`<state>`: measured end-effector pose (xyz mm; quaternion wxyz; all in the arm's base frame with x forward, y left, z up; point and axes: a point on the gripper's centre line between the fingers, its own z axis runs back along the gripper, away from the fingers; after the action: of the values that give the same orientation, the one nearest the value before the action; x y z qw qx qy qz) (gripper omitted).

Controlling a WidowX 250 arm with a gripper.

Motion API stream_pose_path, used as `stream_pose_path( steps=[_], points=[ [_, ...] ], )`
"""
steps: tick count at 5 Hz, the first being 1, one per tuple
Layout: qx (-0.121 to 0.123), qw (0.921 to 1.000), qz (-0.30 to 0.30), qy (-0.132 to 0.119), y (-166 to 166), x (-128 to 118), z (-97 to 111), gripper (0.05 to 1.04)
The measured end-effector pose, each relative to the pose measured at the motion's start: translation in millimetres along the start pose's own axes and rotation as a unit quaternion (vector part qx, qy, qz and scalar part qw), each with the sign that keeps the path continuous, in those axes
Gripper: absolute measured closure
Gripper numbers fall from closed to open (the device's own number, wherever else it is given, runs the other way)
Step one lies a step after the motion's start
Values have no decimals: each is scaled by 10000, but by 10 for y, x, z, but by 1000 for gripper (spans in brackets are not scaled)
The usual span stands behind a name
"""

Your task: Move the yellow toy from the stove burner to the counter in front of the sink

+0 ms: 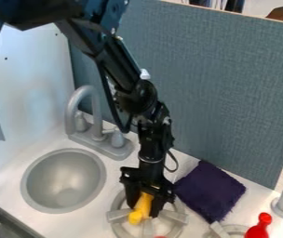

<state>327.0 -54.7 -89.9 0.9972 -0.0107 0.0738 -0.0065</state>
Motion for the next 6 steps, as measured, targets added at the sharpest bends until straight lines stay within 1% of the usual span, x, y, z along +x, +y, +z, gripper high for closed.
stream_pose_path(
  steps=[1, 2, 3, 4, 5, 6],
  points=[
    [100, 9999, -90, -23, -3, -22, 1, 582],
    [164, 9993, -166, -284, -33, -151, 268, 669],
    [169, 9994, -80, -279, -34, -299, 525, 692],
    [242, 9997, 49, -45, -71, -542, 652, 692],
    [538, 9970, 198, 524, 83, -669, 459, 692],
    [794, 9917, 415, 924, 362, -788, 294, 692]
  ],
)
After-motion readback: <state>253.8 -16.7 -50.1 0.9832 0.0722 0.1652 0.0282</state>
